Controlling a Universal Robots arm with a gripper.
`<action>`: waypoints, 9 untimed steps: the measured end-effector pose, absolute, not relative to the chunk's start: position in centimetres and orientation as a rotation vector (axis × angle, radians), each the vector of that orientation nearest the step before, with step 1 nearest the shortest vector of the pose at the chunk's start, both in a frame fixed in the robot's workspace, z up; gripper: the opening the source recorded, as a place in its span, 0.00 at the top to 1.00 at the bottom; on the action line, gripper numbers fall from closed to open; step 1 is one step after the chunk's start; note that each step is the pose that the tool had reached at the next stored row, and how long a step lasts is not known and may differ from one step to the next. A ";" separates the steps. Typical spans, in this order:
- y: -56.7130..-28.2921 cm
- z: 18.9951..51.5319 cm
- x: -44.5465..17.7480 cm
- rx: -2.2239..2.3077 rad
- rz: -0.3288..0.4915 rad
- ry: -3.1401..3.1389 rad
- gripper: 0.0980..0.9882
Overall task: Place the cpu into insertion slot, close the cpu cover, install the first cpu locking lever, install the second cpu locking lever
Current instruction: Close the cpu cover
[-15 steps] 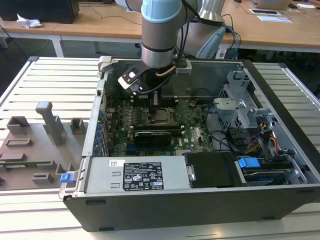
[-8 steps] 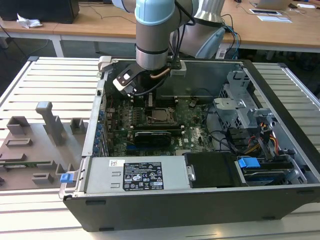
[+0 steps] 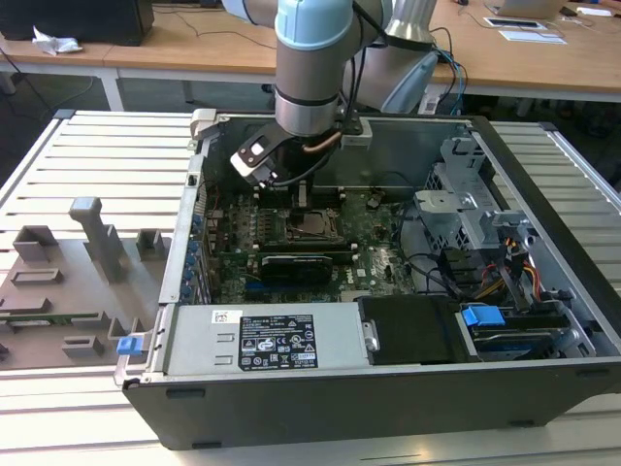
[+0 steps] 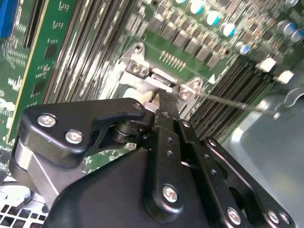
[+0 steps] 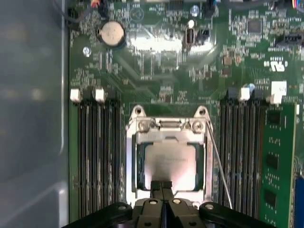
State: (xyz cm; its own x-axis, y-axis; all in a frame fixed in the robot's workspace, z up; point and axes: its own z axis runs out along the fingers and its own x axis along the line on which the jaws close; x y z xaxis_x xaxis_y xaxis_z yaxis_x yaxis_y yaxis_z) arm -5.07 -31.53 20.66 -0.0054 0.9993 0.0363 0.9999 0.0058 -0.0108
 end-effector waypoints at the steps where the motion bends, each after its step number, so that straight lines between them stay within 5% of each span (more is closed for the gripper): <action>1: -31.5 20.7 -4.5 -2.190 -0.027 -2.203 0.99; 9: -31.5 22.9 -2.8 -2.188 -0.023 -2.201 0.99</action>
